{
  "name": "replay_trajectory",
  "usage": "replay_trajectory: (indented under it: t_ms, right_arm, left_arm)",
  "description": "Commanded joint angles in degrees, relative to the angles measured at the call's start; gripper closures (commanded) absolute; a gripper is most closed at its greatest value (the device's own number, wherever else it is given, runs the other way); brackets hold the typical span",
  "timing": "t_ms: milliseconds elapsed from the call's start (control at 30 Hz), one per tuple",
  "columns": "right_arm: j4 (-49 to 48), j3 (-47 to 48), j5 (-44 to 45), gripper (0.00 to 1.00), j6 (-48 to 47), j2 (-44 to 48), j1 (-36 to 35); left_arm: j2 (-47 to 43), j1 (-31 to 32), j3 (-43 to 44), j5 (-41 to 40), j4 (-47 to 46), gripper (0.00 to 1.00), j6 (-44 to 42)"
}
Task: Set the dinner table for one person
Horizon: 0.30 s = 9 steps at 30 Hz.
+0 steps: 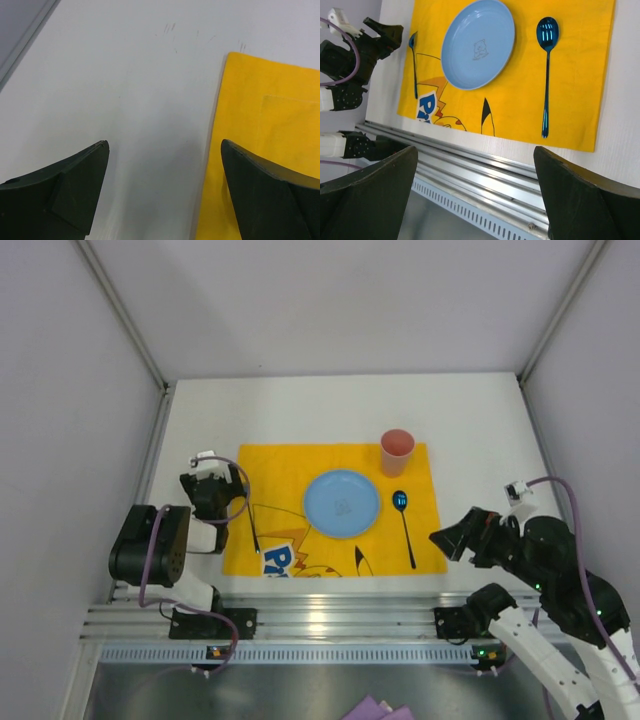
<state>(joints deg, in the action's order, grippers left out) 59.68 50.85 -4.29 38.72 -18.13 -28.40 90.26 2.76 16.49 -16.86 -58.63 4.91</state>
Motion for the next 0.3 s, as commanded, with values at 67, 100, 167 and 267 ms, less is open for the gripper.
replay_trajectory:
  t_ms: [67, 100, 167, 267]
  right_arm:
    - [-6.68, 1.17, 1.3, 0.0, 1.18, -3.22, -0.86]
    - [-6.68, 1.7, 1.65, 0.0, 1.1, -4.1, -0.78]
    - [-6.86, 2.84, 2.27, 0.0, 1.01, -5.86, -0.78]
    - [-8.53, 2.5, 3.23, 0.0, 2.24, -5.43, -0.78]
  left_arm:
    - [-0.52, -0.13, 0.38, 2.27, -6.23, 0.01, -0.07]
    - [-0.52, -0.13, 0.47, 2.27, -6.06, 0.02, -0.07]
    - [-0.43, -0.13, 0.38, 2.27, -6.06, 0.02, -0.07]
    - [-0.43, -0.13, 0.38, 2.18, -6.06, 0.02, -0.07]
